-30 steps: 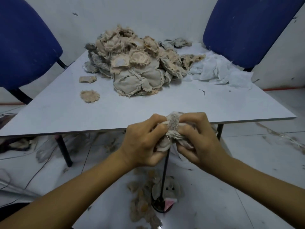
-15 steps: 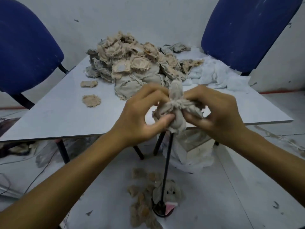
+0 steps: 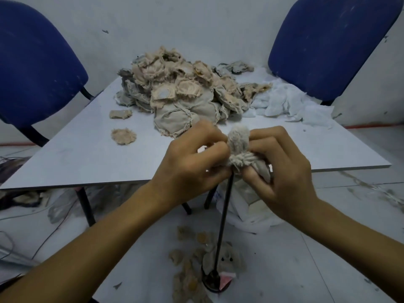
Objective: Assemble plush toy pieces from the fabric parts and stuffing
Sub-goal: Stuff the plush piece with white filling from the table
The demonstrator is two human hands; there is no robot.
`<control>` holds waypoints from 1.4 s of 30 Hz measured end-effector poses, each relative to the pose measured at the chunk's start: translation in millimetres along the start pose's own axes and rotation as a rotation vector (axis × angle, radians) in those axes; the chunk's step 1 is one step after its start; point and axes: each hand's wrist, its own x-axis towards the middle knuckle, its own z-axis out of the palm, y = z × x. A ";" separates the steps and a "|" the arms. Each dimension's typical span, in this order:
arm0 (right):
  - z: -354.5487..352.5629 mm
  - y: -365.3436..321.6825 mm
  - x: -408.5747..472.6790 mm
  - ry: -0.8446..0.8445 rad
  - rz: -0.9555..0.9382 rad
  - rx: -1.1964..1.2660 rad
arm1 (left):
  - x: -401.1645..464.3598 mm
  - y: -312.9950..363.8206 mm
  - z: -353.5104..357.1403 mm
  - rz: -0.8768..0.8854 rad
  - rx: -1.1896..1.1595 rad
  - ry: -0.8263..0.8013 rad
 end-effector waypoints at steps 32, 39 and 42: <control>-39.6 28.7 18.5 -0.592 0.120 0.283 | -5.0 -5.1 -1.5 -0.330 -0.294 -0.130; -9.2 30.7 34.6 -0.385 0.388 0.354 | 9.0 -21.6 11.4 -0.693 -0.590 -0.150; 3.7 32.4 35.1 -0.305 0.464 0.306 | 10.0 -25.4 16.7 -0.767 -0.638 -0.116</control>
